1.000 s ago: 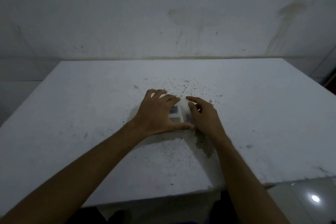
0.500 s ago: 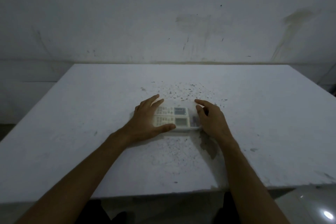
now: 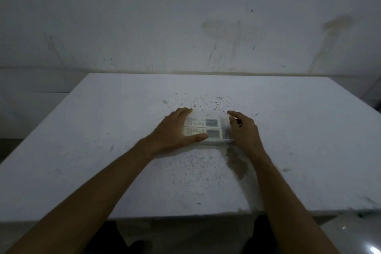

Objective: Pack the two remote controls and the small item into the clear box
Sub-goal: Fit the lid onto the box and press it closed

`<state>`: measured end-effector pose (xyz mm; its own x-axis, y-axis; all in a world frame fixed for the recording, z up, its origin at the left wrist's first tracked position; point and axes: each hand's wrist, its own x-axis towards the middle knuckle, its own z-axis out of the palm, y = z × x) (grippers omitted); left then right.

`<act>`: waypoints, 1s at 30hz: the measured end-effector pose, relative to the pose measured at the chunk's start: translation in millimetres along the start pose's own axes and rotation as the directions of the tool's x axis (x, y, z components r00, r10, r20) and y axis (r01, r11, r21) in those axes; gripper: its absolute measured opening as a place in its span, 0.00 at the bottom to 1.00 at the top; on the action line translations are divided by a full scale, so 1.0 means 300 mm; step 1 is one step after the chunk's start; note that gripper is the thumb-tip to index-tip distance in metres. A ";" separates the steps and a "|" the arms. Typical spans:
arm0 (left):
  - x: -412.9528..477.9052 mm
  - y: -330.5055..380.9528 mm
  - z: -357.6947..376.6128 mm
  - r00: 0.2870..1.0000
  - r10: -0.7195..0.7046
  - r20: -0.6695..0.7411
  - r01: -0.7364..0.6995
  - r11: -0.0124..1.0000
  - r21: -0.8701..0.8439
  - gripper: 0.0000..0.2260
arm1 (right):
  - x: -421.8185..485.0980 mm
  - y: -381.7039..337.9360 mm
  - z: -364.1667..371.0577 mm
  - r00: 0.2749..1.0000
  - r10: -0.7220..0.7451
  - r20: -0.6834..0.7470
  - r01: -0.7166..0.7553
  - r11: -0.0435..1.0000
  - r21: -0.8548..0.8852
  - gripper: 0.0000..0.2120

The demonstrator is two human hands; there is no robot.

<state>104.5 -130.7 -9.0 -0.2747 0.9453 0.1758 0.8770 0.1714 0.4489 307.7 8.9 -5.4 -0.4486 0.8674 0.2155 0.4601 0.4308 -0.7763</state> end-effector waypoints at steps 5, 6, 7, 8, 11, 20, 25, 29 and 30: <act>0.016 -0.006 -0.005 0.997 -0.025 0.072 0.019 0.997 0.076 0.57 | 0.016 0.000 -0.015 1.000 -0.016 -0.004 0.015 0.996 -0.084 0.15; 0.018 -0.007 -0.008 0.994 -0.047 0.096 0.038 0.995 0.087 0.57 | 0.034 -0.008 -0.027 1.000 -0.022 0.016 0.024 0.989 -0.144 0.14; 0.018 -0.006 -0.010 0.991 -0.073 0.114 0.063 0.994 0.086 0.57 | 0.048 -0.019 -0.039 0.999 -0.015 0.040 0.022 0.981 -0.191 0.13; 0.018 -0.005 -0.011 0.987 -0.092 0.131 0.082 0.994 0.078 0.56 | 0.063 -0.030 -0.049 0.998 0.004 0.062 0.010 0.977 -0.214 0.12; 0.010 0.003 -0.009 0.991 -0.087 0.106 0.079 0.994 0.073 0.53 | 0.089 -0.032 -0.060 0.995 0.063 0.074 -0.053 0.991 -0.123 0.11; -0.003 -0.016 -0.047 0.985 -0.050 0.165 0.054 0.998 -0.021 0.54 | 0.005 -0.026 0.011 0.982 0.147 -0.119 -0.128 0.980 0.151 0.16; 0.035 -0.029 -0.093 0.977 0.006 0.214 -0.047 0.981 0.191 0.58 | -0.007 -0.021 -0.005 0.985 0.138 -0.105 -0.119 0.978 0.174 0.15; 0.076 0.015 -0.060 0.973 0.048 0.226 -0.096 0.975 0.203 0.55 | 0.003 -0.027 -0.013 0.999 0.036 -0.021 -0.033 0.992 0.120 0.13; 0.081 0.024 -0.042 0.971 0.061 0.233 -0.112 0.971 0.213 0.54 | 0.010 -0.027 -0.013 1.000 0.018 -0.007 -0.018 0.996 0.085 0.14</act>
<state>99.1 -110.2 9.5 -0.1217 0.9925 -0.0063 0.9659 0.1199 0.2294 305.6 9.0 3.8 -0.4348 0.8769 0.2052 0.4016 0.3928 -0.8273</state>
